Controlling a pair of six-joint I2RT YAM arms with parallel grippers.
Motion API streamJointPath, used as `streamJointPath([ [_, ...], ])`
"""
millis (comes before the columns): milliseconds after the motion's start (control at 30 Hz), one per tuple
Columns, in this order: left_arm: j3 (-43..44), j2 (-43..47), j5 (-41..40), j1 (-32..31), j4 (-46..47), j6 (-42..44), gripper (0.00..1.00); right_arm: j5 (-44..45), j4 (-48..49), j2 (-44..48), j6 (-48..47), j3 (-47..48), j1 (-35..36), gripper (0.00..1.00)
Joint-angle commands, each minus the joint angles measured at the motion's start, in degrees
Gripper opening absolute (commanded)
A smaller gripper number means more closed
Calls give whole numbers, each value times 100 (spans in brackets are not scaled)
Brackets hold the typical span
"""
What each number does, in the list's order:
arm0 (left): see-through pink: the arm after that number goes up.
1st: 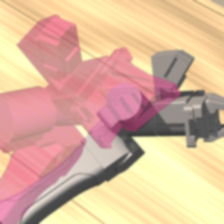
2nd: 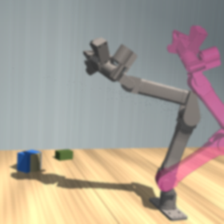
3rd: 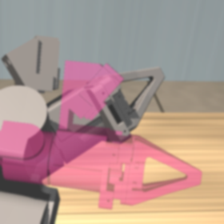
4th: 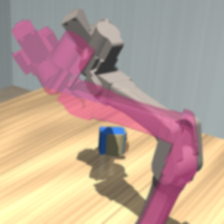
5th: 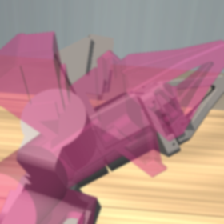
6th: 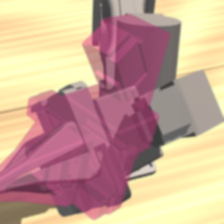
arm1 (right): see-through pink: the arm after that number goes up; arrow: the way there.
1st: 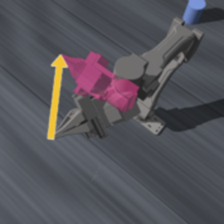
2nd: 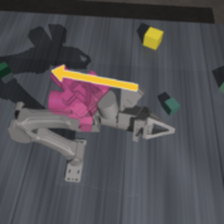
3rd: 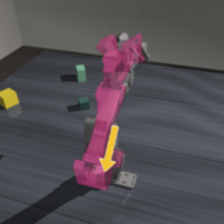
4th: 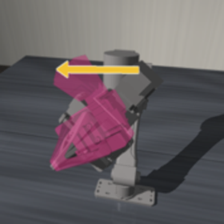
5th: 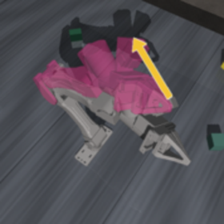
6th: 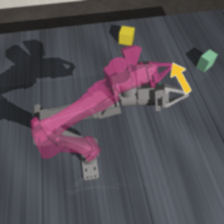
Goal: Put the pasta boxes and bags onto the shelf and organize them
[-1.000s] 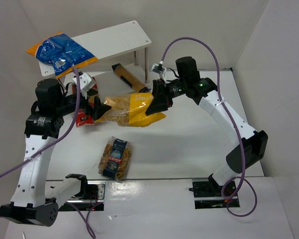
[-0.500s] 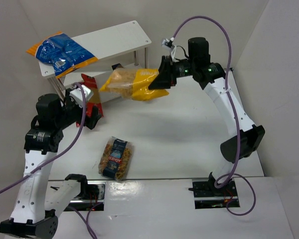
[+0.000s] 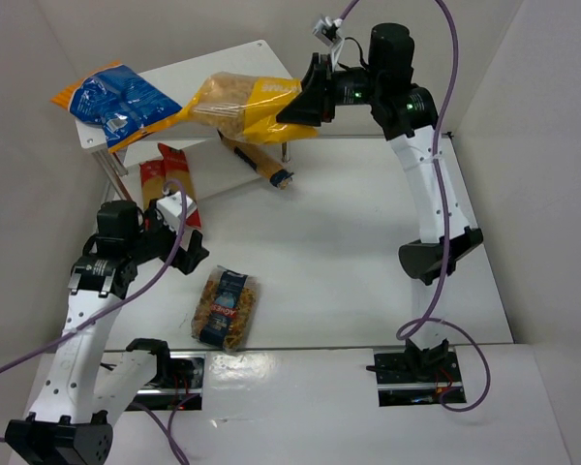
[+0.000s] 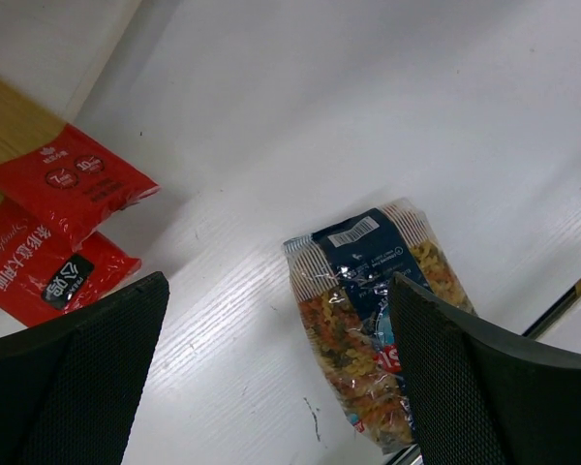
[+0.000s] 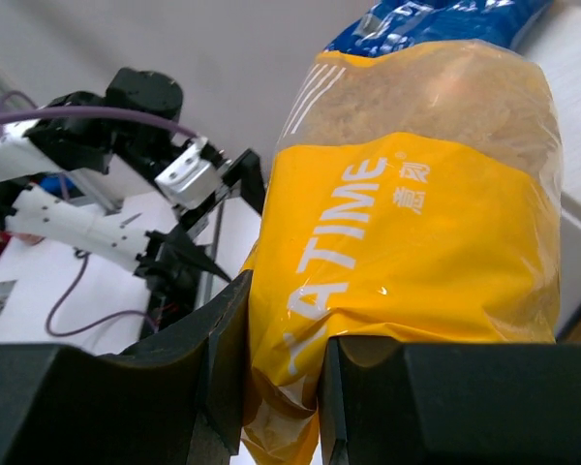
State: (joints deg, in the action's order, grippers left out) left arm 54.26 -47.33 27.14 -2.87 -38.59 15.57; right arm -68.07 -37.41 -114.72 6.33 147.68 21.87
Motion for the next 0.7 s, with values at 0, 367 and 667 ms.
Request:
streamJointPath([
  [0,-99,189,38,-11,351,122,99,355,244,-68,-350,910,-16,0],
  [367,-214,453,46,550,352,121,99,2535,-241,-1166,-1310,3029,336,0],
  [667,-214,514,178,736,352,121,99,2536,550,-1650,-1134,3171,336,0],
])
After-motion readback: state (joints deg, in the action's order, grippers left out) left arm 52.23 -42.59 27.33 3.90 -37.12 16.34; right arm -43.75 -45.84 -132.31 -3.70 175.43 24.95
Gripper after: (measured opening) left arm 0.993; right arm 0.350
